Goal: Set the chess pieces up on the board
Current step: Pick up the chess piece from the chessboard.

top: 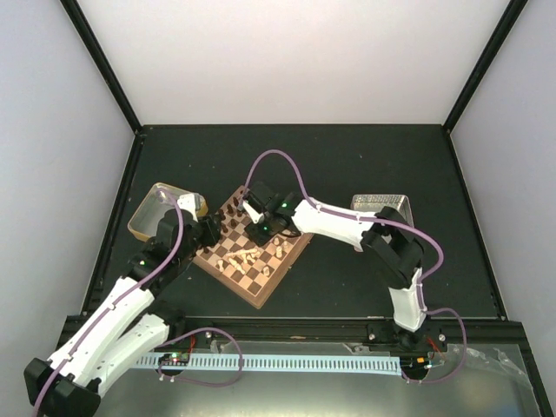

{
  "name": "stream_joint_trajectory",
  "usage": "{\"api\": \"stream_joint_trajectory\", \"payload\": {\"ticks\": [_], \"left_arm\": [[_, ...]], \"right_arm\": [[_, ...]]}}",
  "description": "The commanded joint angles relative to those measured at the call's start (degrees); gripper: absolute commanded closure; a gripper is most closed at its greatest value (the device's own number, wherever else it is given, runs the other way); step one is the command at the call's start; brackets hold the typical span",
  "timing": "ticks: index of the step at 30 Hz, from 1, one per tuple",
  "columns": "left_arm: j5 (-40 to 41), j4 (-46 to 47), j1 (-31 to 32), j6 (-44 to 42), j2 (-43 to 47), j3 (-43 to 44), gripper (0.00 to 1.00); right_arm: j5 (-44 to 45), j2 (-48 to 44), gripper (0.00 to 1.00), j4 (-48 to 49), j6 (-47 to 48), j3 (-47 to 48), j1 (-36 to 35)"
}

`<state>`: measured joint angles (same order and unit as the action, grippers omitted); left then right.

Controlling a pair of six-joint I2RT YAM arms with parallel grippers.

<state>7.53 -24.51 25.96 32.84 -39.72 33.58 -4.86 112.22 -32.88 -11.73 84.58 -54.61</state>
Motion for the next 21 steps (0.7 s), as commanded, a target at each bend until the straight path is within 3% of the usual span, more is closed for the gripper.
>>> {"api": "stream_joint_trajectory", "payload": {"ticks": [1,21], "left_arm": [[-2.4,-1.7,-1.3,1.3,-0.1,-0.5,0.55],[-4.9,-1.1,-2.8,1.7,-1.8,-0.1,0.55]], "right_arm": [[0.5,3.4,0.55,-3.3,8.2,4.0,0.2],[2.7,10.6,0.61,-2.6,14.1,7.9,0.4]]}}
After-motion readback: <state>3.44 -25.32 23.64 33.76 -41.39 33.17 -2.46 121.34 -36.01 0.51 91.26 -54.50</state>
